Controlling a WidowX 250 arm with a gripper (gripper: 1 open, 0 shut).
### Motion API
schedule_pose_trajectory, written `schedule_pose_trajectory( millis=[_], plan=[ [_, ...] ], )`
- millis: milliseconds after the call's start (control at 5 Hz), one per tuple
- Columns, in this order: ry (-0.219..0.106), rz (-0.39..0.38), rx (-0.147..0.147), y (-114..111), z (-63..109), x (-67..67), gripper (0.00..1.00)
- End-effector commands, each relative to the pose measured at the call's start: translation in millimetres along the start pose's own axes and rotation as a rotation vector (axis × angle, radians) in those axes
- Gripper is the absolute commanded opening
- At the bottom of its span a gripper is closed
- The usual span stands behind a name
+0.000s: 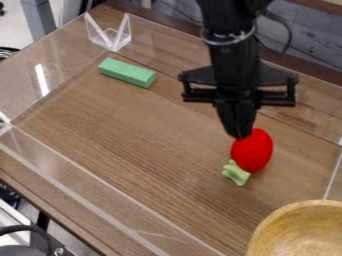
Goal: Move the red fruit to the right
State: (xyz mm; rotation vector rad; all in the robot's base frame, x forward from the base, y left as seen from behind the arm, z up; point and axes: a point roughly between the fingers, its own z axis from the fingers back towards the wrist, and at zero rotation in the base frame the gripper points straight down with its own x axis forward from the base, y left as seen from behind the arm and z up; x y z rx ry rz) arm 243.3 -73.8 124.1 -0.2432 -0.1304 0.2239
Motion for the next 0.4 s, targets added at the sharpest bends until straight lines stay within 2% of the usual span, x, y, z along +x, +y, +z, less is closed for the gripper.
schedule_pose_trajectory(
  millis=[0,200],
  plan=[
    [-0.075,-0.035,-0.055,-5,27.1,15.6,0.0],
    [-0.066,-0.05,-0.052,-2,26.3,2.3,0.0]
  ],
)
